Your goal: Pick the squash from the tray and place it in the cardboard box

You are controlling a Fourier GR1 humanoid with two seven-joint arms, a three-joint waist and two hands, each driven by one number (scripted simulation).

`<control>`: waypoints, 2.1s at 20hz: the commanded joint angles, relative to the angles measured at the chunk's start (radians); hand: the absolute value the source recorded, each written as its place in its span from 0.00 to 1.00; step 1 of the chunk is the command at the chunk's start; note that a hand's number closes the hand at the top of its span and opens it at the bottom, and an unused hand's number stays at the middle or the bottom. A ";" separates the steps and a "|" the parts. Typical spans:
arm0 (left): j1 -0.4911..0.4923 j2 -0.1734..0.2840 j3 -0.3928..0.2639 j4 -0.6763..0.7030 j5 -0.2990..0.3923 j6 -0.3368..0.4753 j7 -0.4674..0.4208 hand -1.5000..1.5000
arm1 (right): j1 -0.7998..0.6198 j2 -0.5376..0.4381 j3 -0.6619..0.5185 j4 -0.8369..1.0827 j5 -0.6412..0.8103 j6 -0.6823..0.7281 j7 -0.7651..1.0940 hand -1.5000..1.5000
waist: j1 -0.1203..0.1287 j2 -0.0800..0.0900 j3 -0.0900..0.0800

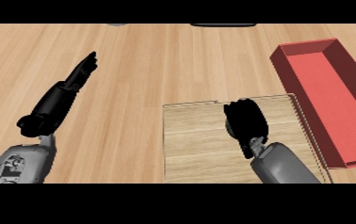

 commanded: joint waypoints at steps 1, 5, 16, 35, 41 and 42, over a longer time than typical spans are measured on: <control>0.024 0.002 0.014 0.039 -0.023 -0.008 -0.069 0.50 | -0.012 -0.042 0.016 0.005 0.040 -0.060 -0.110 1.00 | -0.002 0.002 0.002; -0.006 -0.023 0.009 -0.045 -0.007 -0.009 0.060 0.50 | -0.024 -0.008 0.017 0.063 0.101 -0.170 -0.144 1.00 | 0.000 0.001 0.002; -0.015 -0.038 -0.011 0.018 -0.022 -0.020 -0.041 0.50 | -0.341 0.168 -0.477 0.469 -0.113 -0.415 -0.013 1.00 | 0.054 0.025 0.004; -0.005 -0.058 -0.001 -0.017 -0.042 0.002 0.021 0.50 | -0.693 0.043 -0.636 0.532 0.053 -0.716 0.303 1.00 | 0.000 0.001 0.002; 0.052 -0.040 0.016 0.023 -0.055 -0.015 -0.086 0.50 | -0.681 -0.052 -0.707 0.534 0.056 -0.770 0.332 1.00 | 0.003 0.004 0.001; 0.009 -0.041 0.011 0.022 -0.049 -0.021 -0.036 0.50 | -0.660 -0.127 -0.759 0.523 -0.005 -0.727 0.273 1.00 | -0.007 0.003 0.002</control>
